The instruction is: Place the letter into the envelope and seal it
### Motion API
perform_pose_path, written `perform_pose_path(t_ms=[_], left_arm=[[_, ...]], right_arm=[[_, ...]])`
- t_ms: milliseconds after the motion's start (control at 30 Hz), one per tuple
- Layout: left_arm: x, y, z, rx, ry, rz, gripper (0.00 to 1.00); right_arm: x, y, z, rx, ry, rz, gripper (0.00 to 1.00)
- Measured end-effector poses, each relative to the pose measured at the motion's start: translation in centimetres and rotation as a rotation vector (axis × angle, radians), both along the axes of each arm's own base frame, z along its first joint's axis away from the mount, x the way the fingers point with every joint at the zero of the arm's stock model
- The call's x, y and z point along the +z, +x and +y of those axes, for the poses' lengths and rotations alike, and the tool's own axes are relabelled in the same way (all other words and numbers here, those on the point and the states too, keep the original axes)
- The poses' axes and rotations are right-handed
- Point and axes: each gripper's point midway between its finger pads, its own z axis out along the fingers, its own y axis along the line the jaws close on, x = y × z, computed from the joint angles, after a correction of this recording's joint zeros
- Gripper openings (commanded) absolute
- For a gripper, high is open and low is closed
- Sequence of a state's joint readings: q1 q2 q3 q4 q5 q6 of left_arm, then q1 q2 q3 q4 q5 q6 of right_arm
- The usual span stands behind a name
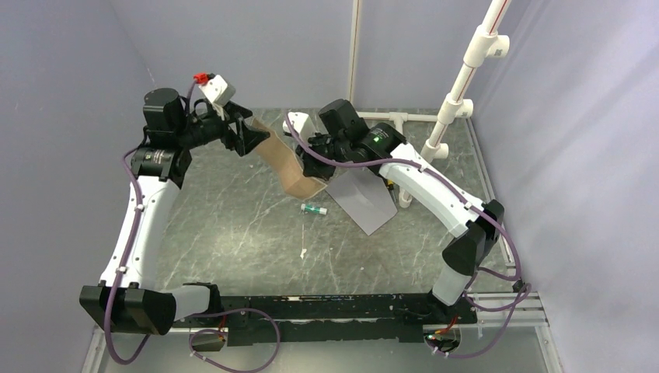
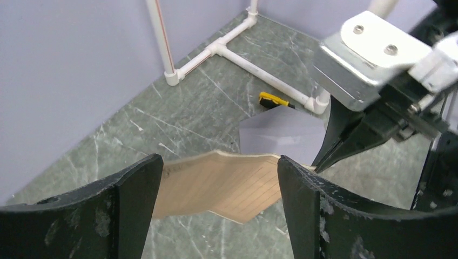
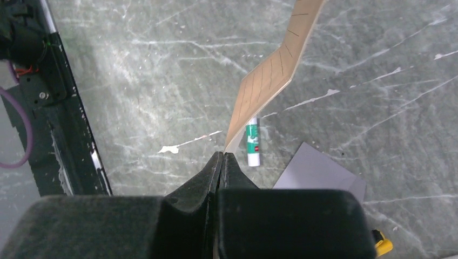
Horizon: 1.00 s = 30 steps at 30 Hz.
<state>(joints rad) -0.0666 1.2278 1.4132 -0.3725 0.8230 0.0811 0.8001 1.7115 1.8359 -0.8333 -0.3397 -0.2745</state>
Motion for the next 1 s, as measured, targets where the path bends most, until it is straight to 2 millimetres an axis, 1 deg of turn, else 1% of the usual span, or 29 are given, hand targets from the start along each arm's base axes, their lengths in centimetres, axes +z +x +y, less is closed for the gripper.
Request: perform_pose_path(t_ms=[100, 233, 333, 400, 500, 600, 733, 800, 933, 1000], left_arm=[[-0.6, -0.6, -0.6, -0.085, 0.041, -0.07, 0.83], [-0.4, -1.6, -1.3, -0.191, 0.086, -0.148, 0.83], [0.0, -2.3, -2.0, -0.286, 0.104, -0.174, 0.82], [-0.4, -2.5, -2.3, -0.343, 0.11, -0.168, 0.81], [-2.5, -3.0, -2.6, -0.407, 0.115, -0.109, 0.8], [-4.9, -3.6, -2.8, -0.467, 0.106, -0.015, 0.79], [-6.9, -3.3, -3.1, -0.517, 0.078, 0.085, 0.78], [-7.8, -3.4, -3.1, -0.525, 0.07, 0.131, 0.76], [-8.5, -3.9, -3.0, -0.537, 0.07, 0.16, 0.7], [-8.6, -4.1, -3.0, -0.542, 0.072, 0.164, 0.59]], right_arm=[[-0.6, -0.8, -0.4, 0.024, -0.021, 0.034, 0.0], [-1.3, -1.9, -0.9, 0.047, -0.042, 0.084, 0.0], [-2.2, -2.5, -1.6, 0.048, -0.069, 0.116, 0.0], [-2.7, -2.8, -1.9, 0.047, -0.086, 0.133, 0.0], [-3.2, -3.2, -2.3, 0.05, -0.104, 0.149, 0.0], [-3.5, -3.5, -2.6, 0.056, -0.116, 0.163, 0.0], [-3.5, -3.8, -2.6, 0.068, -0.114, 0.171, 0.0], [-3.4, -4.0, -2.8, 0.071, -0.113, 0.169, 0.0], [-2.8, -4.3, -3.0, 0.078, -0.105, 0.162, 0.0], [-2.6, -4.5, -3.1, 0.083, -0.099, 0.162, 0.0]])
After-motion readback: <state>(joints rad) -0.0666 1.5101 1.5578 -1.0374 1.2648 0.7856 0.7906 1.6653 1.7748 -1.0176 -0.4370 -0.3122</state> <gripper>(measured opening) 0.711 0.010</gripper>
